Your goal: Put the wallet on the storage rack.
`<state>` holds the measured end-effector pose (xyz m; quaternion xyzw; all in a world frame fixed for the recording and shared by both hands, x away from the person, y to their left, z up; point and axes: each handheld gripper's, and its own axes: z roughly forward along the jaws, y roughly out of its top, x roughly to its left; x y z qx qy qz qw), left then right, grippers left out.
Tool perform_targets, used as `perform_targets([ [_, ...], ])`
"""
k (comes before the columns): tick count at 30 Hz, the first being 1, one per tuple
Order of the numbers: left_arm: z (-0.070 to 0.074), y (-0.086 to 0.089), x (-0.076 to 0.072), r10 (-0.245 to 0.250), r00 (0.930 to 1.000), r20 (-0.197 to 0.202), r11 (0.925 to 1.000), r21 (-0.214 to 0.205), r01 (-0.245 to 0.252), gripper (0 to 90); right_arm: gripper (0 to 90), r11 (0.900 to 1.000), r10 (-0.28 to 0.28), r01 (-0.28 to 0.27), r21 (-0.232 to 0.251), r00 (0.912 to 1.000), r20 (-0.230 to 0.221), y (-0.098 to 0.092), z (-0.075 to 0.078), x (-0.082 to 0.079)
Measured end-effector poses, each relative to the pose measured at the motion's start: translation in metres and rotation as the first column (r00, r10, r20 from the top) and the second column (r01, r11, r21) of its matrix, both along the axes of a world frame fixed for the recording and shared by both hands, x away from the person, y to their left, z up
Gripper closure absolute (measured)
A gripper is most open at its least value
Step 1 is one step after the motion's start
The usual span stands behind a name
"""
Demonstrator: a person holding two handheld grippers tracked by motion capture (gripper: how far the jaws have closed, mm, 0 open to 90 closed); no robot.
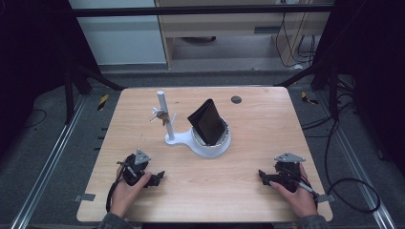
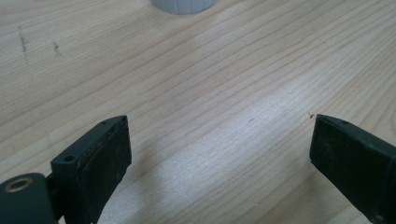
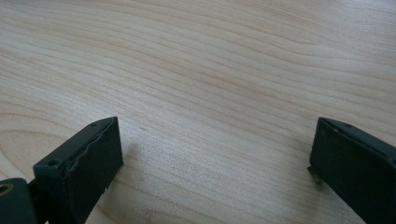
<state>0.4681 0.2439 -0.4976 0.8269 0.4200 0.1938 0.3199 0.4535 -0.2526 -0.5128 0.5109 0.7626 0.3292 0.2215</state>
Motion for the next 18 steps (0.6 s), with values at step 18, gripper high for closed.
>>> perform_targets([
  [18,-0.011,0.017,0.009,0.039,0.9992,0.007,0.9985,-0.04,-0.038,0.9,2.7,1.0,0.002,-0.002,-0.002,1.0,0.003,0.0,0.0,0.0],
])
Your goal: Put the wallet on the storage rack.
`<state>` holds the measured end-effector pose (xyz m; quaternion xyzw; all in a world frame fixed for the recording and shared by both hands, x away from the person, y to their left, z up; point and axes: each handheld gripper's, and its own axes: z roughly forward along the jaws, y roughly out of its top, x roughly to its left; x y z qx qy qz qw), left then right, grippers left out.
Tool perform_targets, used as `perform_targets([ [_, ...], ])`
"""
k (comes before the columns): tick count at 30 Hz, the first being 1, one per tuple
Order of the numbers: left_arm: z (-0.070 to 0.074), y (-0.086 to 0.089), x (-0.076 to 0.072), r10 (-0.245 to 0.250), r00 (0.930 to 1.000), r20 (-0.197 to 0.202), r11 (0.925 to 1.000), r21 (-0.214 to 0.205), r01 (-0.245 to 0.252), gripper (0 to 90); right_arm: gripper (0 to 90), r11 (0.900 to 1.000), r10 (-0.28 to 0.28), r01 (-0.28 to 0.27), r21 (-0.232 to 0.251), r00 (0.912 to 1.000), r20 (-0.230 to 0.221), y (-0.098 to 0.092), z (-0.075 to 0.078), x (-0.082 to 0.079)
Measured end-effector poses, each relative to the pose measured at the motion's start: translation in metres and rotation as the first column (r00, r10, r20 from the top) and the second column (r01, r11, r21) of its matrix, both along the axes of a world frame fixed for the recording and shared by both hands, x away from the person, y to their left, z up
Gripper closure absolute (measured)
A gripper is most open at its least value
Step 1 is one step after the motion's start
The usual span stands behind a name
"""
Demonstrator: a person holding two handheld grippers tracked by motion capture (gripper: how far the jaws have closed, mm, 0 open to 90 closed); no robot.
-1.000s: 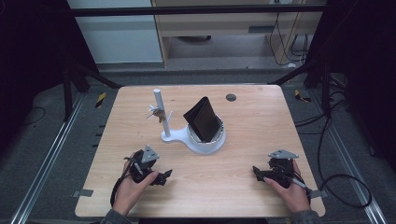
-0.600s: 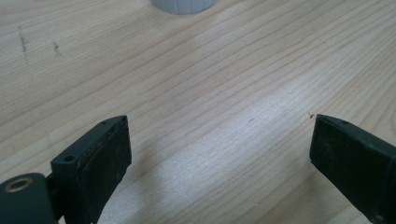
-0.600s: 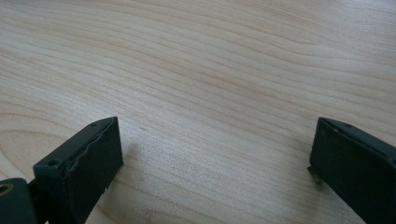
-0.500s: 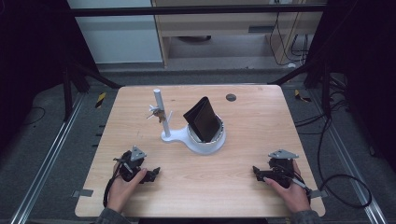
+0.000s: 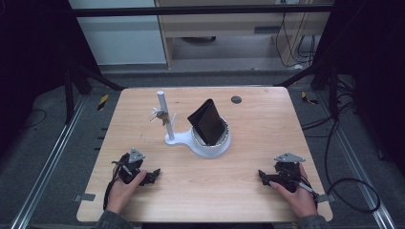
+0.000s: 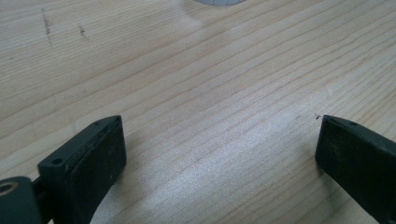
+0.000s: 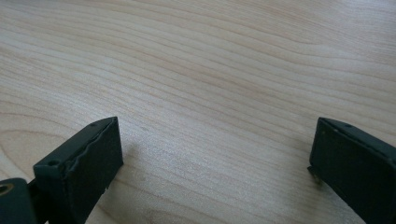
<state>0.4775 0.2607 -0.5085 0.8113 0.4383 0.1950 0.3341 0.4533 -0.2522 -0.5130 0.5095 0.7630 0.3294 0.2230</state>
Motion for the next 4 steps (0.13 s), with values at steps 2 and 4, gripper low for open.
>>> perform_targets([
  [2,0.0,0.0001,-0.0002,0.002,1.0,-0.002,1.0,0.003,-0.002,0.3,2.7,1.0,0.002,-0.002,-0.002,1.0,0.001,0.0,0.0,-0.0001],
  [4,-0.0001,-0.0001,-0.0002,0.005,1.0,-0.002,1.0,0.0,-0.005,0.0,2.7,1.0,0.003,-0.003,-0.002,1.0,0.001,0.0001,0.0,-0.0002],
])
